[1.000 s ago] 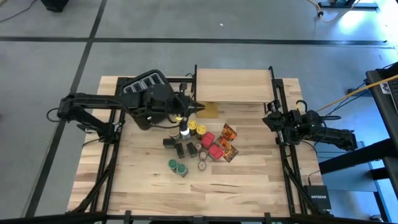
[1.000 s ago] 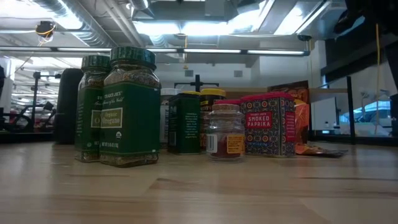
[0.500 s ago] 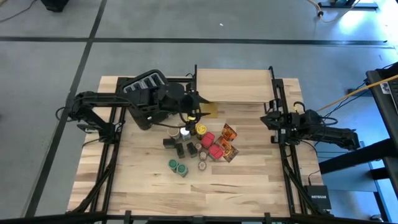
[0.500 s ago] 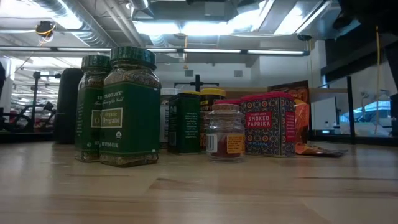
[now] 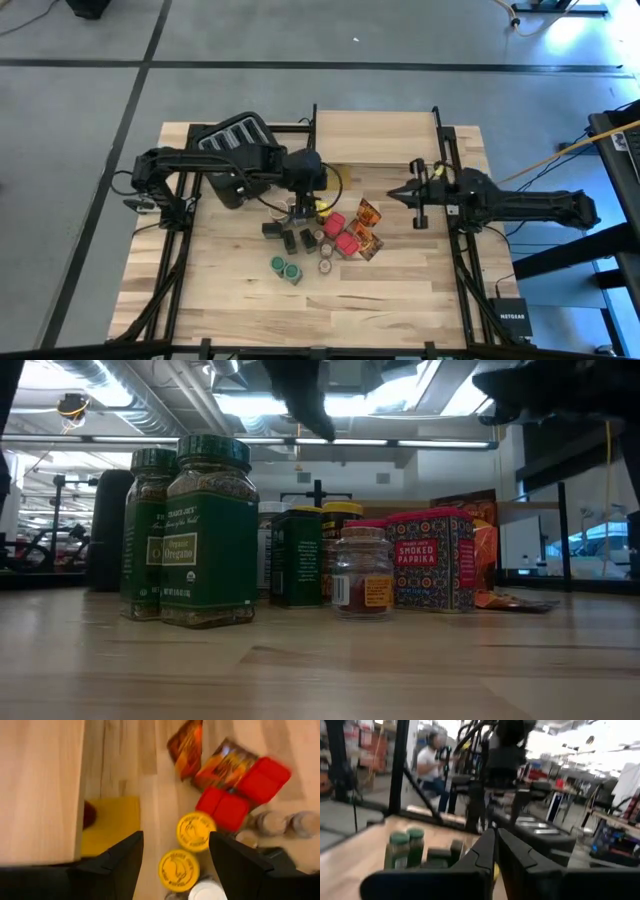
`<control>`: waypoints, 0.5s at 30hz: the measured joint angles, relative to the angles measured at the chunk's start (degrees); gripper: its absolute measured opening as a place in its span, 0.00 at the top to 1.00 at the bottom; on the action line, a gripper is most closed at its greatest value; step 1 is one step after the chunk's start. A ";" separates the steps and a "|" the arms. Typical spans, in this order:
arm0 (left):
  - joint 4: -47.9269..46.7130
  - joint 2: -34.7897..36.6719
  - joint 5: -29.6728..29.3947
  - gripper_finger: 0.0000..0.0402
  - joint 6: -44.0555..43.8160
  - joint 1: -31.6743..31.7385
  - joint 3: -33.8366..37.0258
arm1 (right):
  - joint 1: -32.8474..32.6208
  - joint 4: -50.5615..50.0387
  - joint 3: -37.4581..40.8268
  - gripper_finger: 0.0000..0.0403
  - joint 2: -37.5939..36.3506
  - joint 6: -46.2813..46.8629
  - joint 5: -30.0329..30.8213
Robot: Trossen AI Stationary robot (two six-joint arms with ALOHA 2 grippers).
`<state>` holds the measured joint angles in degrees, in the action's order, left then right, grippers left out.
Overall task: Shelf spices
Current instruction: Put the yellow seasoning bottle on the shelf
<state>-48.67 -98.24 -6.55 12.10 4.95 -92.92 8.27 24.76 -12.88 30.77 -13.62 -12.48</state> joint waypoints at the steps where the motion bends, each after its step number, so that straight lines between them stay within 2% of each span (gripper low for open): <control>1: -0.48 -0.35 -0.10 0.45 -0.08 0.39 0.56 | 0.00 -0.22 0.00 0.94 0.90 -0.52 0.01; 11: 3.95 -0.72 0.06 0.45 0.87 2.38 7.24 | 0.00 0.16 0.00 0.94 3.25 -1.87 6.05; 15: 4.90 -0.71 3.69 0.45 0.34 2.38 7.43 | 0.00 -0.32 0.00 0.94 3.25 -1.84 6.06</control>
<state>-43.76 -98.94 -2.86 12.44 7.33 -85.49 8.27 24.44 -12.88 34.02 -15.46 -6.42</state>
